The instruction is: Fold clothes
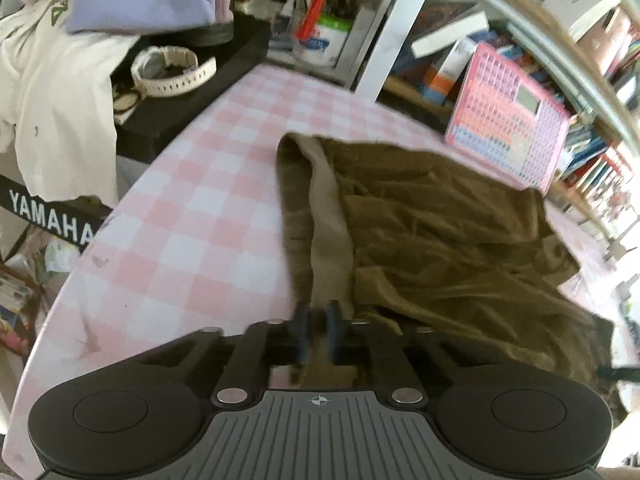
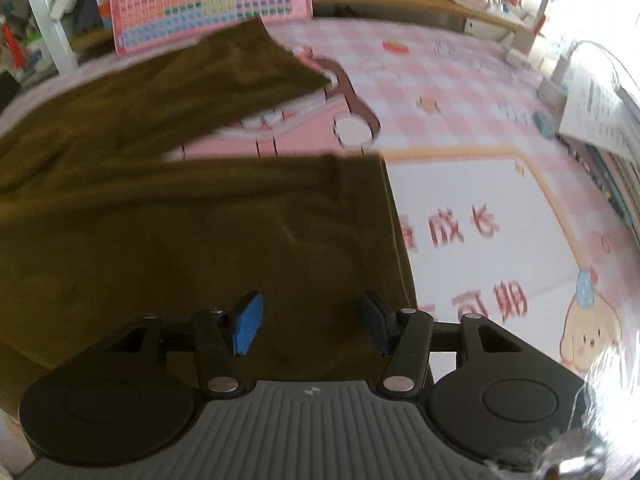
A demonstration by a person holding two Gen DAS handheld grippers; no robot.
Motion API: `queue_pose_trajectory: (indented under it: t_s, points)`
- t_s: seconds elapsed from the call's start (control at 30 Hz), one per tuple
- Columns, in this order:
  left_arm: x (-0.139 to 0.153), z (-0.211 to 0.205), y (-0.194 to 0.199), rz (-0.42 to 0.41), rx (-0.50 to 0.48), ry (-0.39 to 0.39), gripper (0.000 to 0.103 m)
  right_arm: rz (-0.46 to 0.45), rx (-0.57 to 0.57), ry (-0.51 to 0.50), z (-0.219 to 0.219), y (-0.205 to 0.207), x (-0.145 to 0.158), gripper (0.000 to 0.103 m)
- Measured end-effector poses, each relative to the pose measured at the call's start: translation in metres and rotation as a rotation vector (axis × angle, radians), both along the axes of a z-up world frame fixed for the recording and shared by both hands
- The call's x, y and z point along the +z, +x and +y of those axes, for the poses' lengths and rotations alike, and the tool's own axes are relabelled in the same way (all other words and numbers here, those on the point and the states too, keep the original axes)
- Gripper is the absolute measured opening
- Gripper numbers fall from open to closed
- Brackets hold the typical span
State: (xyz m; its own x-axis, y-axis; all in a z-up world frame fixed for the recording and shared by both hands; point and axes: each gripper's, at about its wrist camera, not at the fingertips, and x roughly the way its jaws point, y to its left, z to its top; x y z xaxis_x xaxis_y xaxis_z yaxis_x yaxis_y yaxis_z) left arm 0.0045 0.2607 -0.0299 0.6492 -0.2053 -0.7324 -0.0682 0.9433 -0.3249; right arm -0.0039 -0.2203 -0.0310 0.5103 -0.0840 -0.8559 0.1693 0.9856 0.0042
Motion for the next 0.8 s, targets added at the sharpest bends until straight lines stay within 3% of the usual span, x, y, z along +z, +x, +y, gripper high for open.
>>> queue_pose_trajectory:
  t_s: [0.27,0.43,0.57,0.8]
  points:
    - [-0.012,0.009,-0.007,0.065,0.034,0.045,0.000,-0.008,0.025,0.005,-0.002,-0.005,-0.001,0.055]
    - [0.012,0.018,-0.015,-0.006,0.142,0.061,0.007,-0.004,0.068,0.008,-0.006,-0.001,-0.002,0.057]
    - [0.031,0.002,-0.016,-0.050,0.148,0.080,0.011,-0.016,0.096,0.022,-0.010,-0.002,-0.001,0.057]
    - [0.034,-0.071,-0.023,-0.029,0.081,0.071,0.037,-0.064,0.121,0.085,-0.034,-0.022,0.010,0.057]
